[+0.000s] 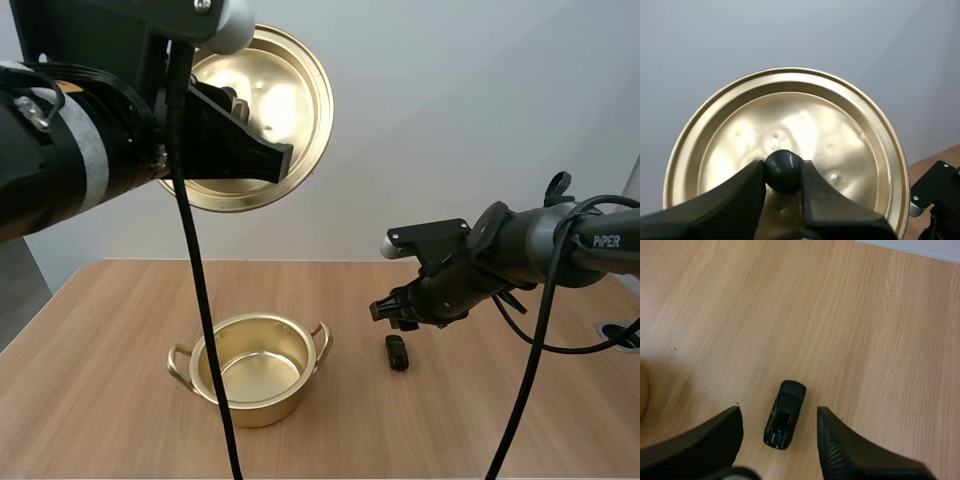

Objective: Open the pot, put the car inside, and close it

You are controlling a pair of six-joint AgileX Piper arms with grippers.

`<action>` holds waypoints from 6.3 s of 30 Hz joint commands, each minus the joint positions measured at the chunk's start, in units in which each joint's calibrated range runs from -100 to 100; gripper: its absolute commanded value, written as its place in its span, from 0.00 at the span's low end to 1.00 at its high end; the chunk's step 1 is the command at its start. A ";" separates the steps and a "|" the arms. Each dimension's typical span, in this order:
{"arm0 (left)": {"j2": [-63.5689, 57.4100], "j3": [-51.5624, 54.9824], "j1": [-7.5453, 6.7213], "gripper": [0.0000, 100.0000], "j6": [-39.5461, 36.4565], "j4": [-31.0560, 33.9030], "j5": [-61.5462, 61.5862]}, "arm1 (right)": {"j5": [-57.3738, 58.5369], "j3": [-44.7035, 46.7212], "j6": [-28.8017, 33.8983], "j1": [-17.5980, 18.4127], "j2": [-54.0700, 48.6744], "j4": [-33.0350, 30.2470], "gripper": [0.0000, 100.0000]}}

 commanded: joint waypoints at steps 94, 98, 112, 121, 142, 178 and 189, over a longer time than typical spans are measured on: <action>0.56 -0.04 6.19 0.00 0.05 -4.21 1.33 | 12.09 -6.01 -30.73 14.54 4.91 26.84 0.00; 2.77 2.50 6.19 0.00 0.89 -3.83 3.73 | -1.72 -6.01 -19.73 11.22 -4.22 16.60 0.00; 27.23 20.25 6.11 0.00 16.27 3.82 20.33 | -1.89 -4.16 -4.85 -4.59 -29.08 4.30 0.00; 35.99 21.82 6.03 0.00 22.98 2.50 13.80 | -2.49 0.10 -6.23 -4.59 -34.09 4.30 0.00; 36.58 25.78 -2.98 0.00 19.60 10.06 -6.57 | -1.94 0.10 -6.23 -4.59 -34.08 4.30 0.00; 36.45 25.78 -3.08 0.31 17.08 14.08 -0.51 | 2.13 0.10 -6.23 -4.59 -34.08 4.30 0.00; 36.45 25.78 -3.08 0.31 17.73 15.41 -0.11 | 2.13 0.10 -6.23 -4.59 -34.08 4.30 0.00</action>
